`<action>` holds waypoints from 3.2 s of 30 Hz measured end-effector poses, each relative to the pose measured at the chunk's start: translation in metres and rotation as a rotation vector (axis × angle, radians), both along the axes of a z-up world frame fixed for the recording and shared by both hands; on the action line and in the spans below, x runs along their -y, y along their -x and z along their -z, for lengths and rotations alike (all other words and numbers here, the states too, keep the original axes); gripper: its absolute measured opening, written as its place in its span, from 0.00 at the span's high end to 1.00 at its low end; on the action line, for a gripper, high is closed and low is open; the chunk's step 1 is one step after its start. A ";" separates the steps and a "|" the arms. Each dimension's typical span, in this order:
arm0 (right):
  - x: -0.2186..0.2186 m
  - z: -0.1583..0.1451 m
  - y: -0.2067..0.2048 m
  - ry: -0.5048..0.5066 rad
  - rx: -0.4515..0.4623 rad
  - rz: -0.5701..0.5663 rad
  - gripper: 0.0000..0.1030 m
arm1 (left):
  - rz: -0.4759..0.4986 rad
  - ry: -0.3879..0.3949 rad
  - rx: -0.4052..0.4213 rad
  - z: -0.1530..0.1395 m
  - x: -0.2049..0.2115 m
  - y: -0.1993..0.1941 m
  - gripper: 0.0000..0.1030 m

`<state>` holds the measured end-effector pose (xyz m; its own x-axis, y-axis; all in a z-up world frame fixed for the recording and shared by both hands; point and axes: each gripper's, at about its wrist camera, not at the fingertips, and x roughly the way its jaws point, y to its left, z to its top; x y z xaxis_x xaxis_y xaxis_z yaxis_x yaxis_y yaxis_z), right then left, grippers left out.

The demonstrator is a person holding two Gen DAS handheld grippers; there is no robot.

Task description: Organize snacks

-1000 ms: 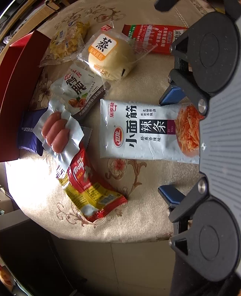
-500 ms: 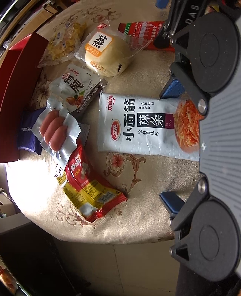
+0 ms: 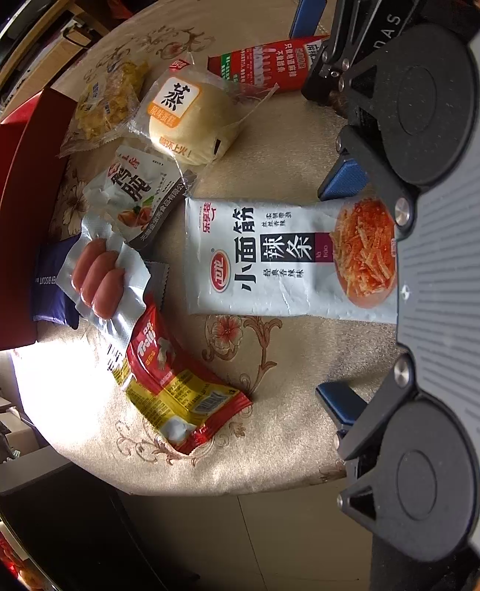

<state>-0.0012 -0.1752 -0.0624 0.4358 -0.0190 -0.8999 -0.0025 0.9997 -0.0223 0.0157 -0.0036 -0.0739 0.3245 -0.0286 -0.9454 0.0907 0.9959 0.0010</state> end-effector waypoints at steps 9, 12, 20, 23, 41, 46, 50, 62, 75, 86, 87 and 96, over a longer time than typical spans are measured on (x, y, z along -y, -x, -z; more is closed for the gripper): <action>0.009 -0.004 0.005 -0.019 -0.008 -0.001 0.46 | 0.010 0.013 0.035 -0.013 -0.005 0.005 0.43; 0.013 -0.005 0.010 -0.031 -0.009 0.007 0.47 | 0.017 0.022 0.039 -0.016 -0.007 0.006 0.49; 0.014 -0.001 0.016 -0.012 0.004 -0.006 0.43 | 0.020 -0.018 0.065 -0.012 0.000 0.013 0.43; 0.010 0.000 0.011 0.025 0.011 -0.010 0.36 | -0.034 -0.064 0.051 -0.004 -0.004 0.005 0.07; 0.023 -0.035 0.028 -0.101 0.083 0.010 0.49 | -0.007 0.059 0.009 -0.031 -0.004 0.011 0.62; 0.020 -0.051 0.029 -0.106 0.123 0.004 0.49 | 0.008 0.113 0.059 -0.055 -0.004 0.015 0.63; 0.018 -0.064 0.020 -0.112 0.151 0.008 0.49 | 0.021 0.137 0.096 -0.069 -0.002 0.005 0.63; 0.013 -0.082 -0.056 -0.136 0.189 -0.002 0.49 | 0.004 0.176 0.149 -0.091 0.007 -0.073 0.63; 0.020 -0.099 -0.128 -0.155 0.238 0.006 0.49 | 0.009 0.159 0.218 -0.112 0.029 -0.157 0.63; 0.027 -0.102 -0.182 -0.170 0.258 0.033 0.49 | -0.025 0.156 0.242 -0.115 0.043 -0.224 0.63; 0.028 -0.102 -0.187 -0.172 0.256 0.036 0.49 | -0.028 0.154 0.246 -0.114 0.044 -0.228 0.63; 0.028 -0.094 -0.226 -0.151 0.251 0.038 0.49 | -0.042 0.126 0.282 -0.108 0.053 -0.272 0.63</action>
<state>0.2247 -0.2034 0.0315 0.6464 0.0863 -0.7581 0.0215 0.9911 0.1312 0.2875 -0.0565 0.0339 0.5772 -0.1211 -0.8076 0.0630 0.9926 -0.1038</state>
